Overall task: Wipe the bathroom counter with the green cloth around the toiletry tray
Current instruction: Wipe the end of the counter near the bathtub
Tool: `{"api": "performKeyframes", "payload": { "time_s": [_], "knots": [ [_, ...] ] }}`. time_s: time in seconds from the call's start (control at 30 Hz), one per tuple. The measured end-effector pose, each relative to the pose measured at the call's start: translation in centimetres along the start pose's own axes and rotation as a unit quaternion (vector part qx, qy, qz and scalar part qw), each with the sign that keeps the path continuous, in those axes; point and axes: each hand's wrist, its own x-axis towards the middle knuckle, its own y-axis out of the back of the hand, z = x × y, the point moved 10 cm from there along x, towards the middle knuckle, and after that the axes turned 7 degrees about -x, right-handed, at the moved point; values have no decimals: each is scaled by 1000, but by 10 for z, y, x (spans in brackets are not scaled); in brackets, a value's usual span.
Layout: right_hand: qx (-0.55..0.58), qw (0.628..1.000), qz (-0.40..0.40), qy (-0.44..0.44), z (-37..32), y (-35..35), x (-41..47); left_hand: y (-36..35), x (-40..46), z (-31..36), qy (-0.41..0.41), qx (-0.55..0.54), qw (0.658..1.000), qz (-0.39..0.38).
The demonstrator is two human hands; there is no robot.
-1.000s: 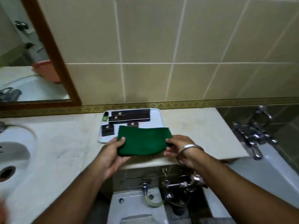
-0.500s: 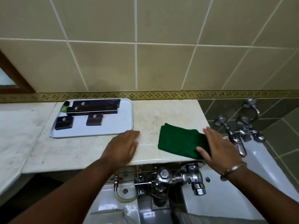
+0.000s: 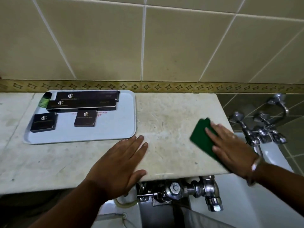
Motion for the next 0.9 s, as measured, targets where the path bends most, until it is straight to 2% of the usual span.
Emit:
{"api": "performKeyframes", "payload": {
  "time_s": [0.1,0.17,0.23,0.37,0.43,0.5,0.53,0.6,0.63,0.7,0.8,0.9],
  "knots": [
    [-2,986,13,-168,36,17,72,1,2,2,-11,9,1000,13],
    [-13,979,3,-201,12,28,120,1,1,2,-11,19,1000,16],
    [-32,985,15,-167,-41,34,143,1,2,2,-12,24,1000,15],
    [-3,999,36,33,-157,25,89,3,2,5,-25,37,999,10],
    [-7,996,43,82,-150,28,45,0,1,5,-24,32,999,0],
    [-113,989,43,89,-99,25,30,-1,1,3,-15,26,1000,-2],
    [-117,992,11,45,-61,21,34,-2,2,2,-13,25,1000,-3],
    [-59,992,-30,-111,10,21,54,-3,2,1,-12,25,1000,-1],
    [-60,984,-24,-169,24,24,69,-3,1,1,-12,26,1000,0],
    [-88,975,9,-204,11,32,108,-1,1,2,-11,27,1000,1],
    [-61,989,44,-130,-58,42,136,3,1,3,-8,24,1000,3],
    [-68,996,44,21,-117,28,82,4,0,4,-8,25,1000,1]
  ]
}}
